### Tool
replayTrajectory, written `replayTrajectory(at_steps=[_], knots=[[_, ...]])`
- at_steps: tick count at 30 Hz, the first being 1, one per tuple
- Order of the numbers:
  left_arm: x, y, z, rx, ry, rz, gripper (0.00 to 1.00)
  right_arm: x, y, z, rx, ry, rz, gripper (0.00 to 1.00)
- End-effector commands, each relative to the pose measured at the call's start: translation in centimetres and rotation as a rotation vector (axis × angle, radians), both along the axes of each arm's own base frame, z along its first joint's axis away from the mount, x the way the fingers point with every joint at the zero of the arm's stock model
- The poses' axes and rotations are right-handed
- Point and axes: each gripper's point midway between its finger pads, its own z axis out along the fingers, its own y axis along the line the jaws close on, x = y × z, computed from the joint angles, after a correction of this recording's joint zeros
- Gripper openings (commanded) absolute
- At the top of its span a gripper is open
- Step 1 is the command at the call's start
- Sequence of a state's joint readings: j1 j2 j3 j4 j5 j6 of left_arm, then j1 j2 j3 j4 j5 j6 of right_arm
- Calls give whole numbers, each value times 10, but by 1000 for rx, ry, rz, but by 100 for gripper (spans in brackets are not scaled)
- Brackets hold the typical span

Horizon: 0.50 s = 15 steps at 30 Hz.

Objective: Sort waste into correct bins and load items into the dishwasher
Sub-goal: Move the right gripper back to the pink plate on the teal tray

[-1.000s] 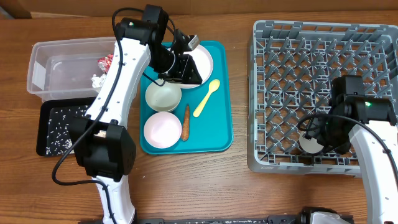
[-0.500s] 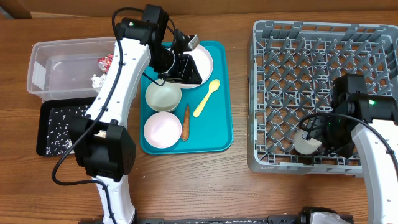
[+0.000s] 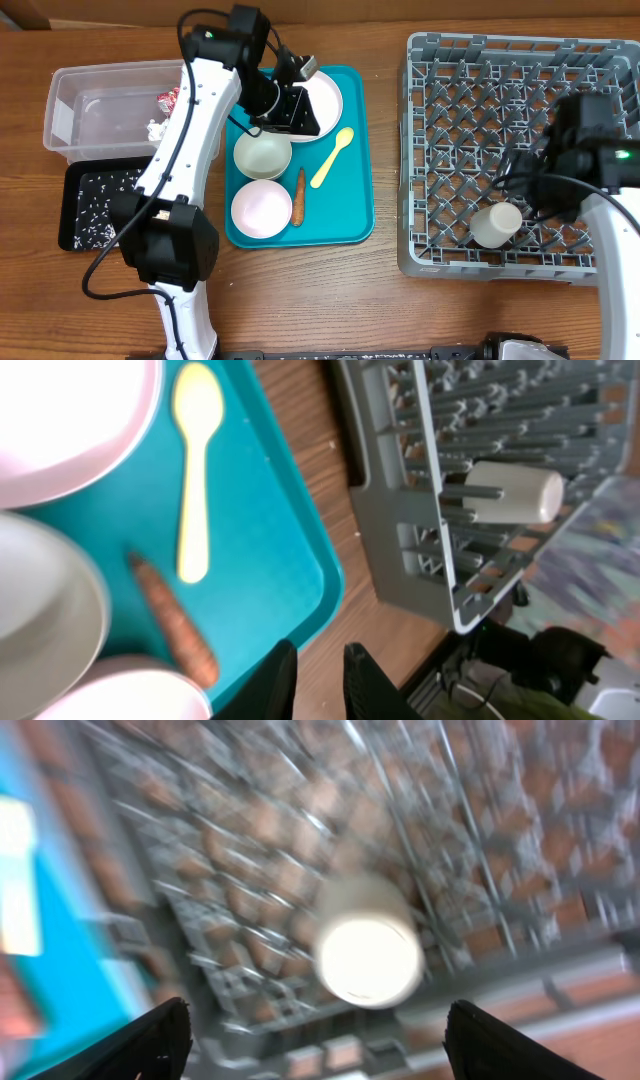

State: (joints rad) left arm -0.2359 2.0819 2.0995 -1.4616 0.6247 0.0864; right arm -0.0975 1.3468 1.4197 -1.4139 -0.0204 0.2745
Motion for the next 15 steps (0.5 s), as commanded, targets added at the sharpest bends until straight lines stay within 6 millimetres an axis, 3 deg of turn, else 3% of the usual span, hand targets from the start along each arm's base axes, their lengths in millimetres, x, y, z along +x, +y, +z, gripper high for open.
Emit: replayTrajectory(at_steps=[1, 4, 7, 12, 15], knots=[[13, 25, 30, 144, -115, 51, 22, 20, 22, 51, 85, -176, 113, 86], [8, 46, 56, 260, -158, 101, 25, 30, 36, 70, 149, -251, 157, 86], [9, 64, 76, 338, -198, 226, 29, 36, 53, 72, 184, -277, 209, 86], [1, 88, 105, 404, -263, 376, 30, 50, 100, 72, 227, -311, 320, 86], [-2, 101, 117, 448, -303, 435, 41, 64, 135, 64, 252, -308, 378, 86]])
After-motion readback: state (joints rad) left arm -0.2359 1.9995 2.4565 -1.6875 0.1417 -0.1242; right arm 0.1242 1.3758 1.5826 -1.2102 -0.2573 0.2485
